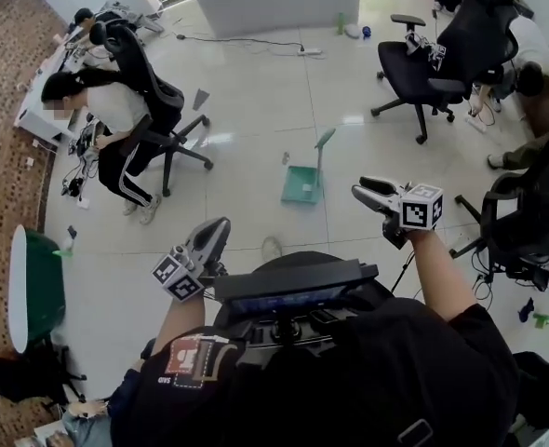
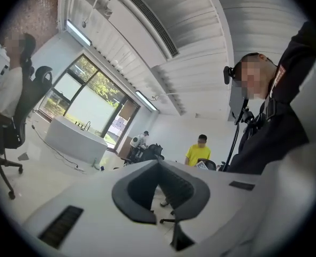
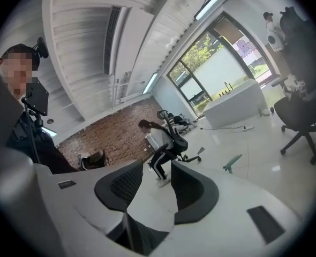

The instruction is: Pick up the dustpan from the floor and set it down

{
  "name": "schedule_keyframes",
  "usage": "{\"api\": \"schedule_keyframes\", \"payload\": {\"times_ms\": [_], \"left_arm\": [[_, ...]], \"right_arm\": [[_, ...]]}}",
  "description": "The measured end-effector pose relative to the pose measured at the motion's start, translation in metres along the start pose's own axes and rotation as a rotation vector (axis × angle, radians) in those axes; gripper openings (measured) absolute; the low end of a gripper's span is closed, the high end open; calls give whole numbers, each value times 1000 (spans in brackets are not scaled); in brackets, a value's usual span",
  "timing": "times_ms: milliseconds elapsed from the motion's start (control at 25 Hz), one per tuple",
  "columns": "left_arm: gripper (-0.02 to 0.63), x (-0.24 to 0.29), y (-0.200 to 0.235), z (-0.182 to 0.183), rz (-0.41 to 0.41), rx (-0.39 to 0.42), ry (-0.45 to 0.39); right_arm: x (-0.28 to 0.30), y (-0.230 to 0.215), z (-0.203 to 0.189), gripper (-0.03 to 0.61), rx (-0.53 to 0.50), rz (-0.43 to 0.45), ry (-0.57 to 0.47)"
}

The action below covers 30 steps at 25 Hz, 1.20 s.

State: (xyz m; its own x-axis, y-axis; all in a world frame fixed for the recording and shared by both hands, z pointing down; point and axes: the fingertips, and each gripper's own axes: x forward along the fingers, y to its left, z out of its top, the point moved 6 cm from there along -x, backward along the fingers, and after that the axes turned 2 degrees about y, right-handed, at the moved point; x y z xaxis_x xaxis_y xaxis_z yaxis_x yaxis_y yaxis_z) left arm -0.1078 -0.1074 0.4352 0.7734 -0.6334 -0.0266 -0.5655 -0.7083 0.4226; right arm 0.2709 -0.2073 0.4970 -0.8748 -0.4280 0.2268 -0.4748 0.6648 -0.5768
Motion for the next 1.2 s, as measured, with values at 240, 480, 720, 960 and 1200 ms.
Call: {"api": "schedule_keyframes", "payload": {"times_ms": [240,480,720,960,1200], "left_arm": [[25,61,118,26,-95,-37,-8],[25,91,267,82,-199,-45,31],[25,130,373,114,-243,-43,88],[24,203,403,103,-162,-51,115],[25,267,433,62,3,-106,145]], "right_arm": [[69,-67,52,199,58,-83,19],[163,-122,94,199,177,-207,3],[240,-203,107,199,370,-276,-85],[264,-335,107,230,485,-266,-81],[307,-492,81,245,588,-305,32]]}}
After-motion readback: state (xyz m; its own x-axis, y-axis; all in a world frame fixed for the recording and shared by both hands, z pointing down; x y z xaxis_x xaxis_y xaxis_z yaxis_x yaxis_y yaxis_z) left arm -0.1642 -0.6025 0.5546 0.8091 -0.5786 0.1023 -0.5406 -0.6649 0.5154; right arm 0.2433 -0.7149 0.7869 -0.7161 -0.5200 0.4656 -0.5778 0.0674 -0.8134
